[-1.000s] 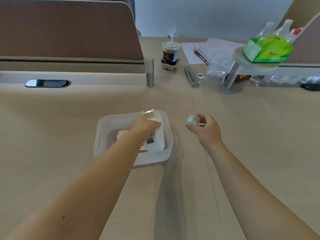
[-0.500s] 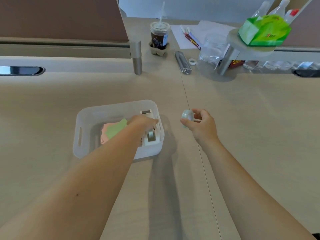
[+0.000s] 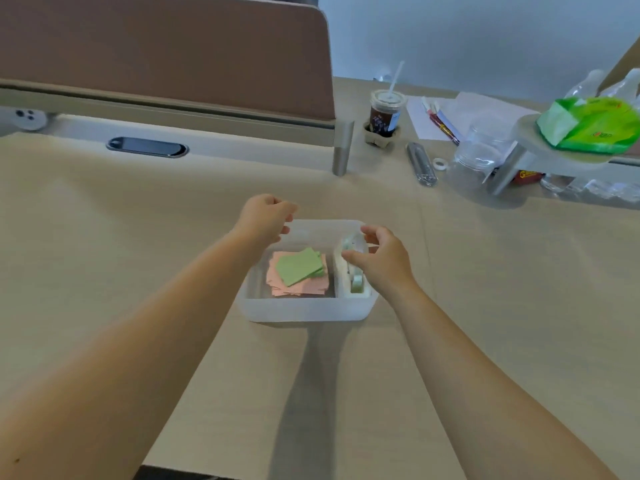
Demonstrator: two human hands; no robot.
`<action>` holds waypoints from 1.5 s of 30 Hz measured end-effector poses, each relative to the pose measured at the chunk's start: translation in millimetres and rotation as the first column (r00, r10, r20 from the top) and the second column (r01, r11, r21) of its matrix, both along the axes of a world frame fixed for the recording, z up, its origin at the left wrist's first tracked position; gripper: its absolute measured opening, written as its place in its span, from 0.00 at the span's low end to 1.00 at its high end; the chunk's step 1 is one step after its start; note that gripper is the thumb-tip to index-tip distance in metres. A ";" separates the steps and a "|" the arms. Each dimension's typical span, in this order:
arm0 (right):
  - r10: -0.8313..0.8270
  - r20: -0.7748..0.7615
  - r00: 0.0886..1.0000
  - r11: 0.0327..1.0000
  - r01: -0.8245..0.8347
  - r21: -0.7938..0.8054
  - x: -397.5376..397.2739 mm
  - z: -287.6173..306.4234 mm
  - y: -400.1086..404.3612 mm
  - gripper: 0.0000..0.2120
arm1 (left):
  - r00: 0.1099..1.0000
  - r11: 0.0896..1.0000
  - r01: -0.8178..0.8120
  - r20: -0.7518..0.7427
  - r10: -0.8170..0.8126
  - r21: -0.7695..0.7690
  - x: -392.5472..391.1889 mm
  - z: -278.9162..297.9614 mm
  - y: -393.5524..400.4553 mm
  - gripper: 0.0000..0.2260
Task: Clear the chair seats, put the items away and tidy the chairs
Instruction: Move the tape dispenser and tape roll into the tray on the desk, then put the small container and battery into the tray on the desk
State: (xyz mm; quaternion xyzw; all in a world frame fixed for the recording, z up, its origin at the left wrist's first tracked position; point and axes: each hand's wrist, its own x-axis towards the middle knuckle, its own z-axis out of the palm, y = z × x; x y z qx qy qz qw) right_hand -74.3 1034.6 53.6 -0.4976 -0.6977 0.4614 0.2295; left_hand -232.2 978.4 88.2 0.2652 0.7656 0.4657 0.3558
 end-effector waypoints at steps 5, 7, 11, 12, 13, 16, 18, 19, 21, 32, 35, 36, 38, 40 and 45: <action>0.210 0.134 0.969 0.977 -0.203 -0.063 -52.1 -15.3 -6.7 0.24 | 0.994 0.994 -0.111 0.002 0.111 0.019 -39.8 -14.6 -26.5 0.11; 0.272 0.215 0.938 0.962 -0.265 -0.063 -71.8 -25.2 -6.6 0.25 | 0.989 0.989 -0.147 0.005 0.146 0.014 -53.8 -23.8 -33.1 0.11; 0.401 0.381 0.834 0.910 -0.409 -0.061 -105.4 -44.0 -8.1 0.27 | 0.982 0.982 -0.187 0.020 0.187 -0.007 -75.3 -41.7 -42.0 0.11; 0.423 0.401 0.812 0.897 -0.436 -0.064 -112.4 -47.6 -8.5 0.28 | 0.981 0.981 -0.192 0.021 0.192 -0.012 -79.0 -44.8 -43.2 0.11; 0.437 0.409 0.801 0.889 -0.454 -0.061 -118.7 -50.5 -8.6 0.29 | 0.980 0.980 -0.197 0.019 0.197 -0.018 -82.2 -47.7 -43.8 0.11; 0.438 0.368 0.820 0.888 -0.459 -0.034 -130.7 -52.0 -7.7 0.29 | 0.977 0.977 -0.212 0.017 0.213 -0.023 -89.0 -51.9 -44.5 0.11; 0.413 0.319 0.853 0.901 -0.433 -0.009 -131.2 -47.1 -5.6 0.27 | 0.976 0.977 -0.215 0.025 0.215 -0.017 -88.5 -50.8 -44.7 0.11; 0.395 0.289 0.872 0.910 -0.414 0.006 -129.2 -43.5 -4.8 0.25 | 0.976 0.977 -0.215 0.027 0.215 -0.013 -86.6 -49.3 -45.3 0.11; 0.359 0.230 0.905 0.924 -0.379 0.047 -122.1 -34.1 -6.0 0.20 | 0.977 0.977 -0.213 0.026 0.213 -0.001 -80.2 -43.7 -47.9 0.11; 0.409 -0.102 0.907 0.905 -0.388 0.172 -54.1 45.8 -83.4 0.01 | 0.957 0.956 -0.247 -0.117 0.267 0.158 11.7 21.9 -130.8 0.04; 0.495 -0.161 0.854 0.866 -0.472 0.164 -31.0 50.9 -127.8 0.05 | 0.923 0.924 -0.332 -0.135 0.359 0.191 46.7 31.4 -187.6 0.04; 0.519 -0.183 0.835 0.853 -0.496 0.161 -24.3 50.6 -143.1 0.08 | 0.911 0.913 -0.361 -0.138 0.389 0.192 57.5 32.8 -208.1 0.05; 0.565 -0.214 0.797 0.825 -0.549 0.134 -12.8 49.4 -175.4 0.12 | 0.890 0.895 -0.409 -0.138 0.434 0.175 77.2 33.5 -250.3 0.05; 0.612 -0.219 0.760 0.789 -0.608 0.093 -5.8 47.2 -208.1 0.14 | 0.871 0.879 -0.456 -0.131 0.473 0.140 92.5 34.4 -291.9 0.04; 0.728 -0.222 0.649 0.667 -0.745 0.013 -8.5 40.3 -295.3 0.13 | 0.752 0.762 -0.644 -0.130 0.646 0.064 119.0 34.8 -399.2 0.05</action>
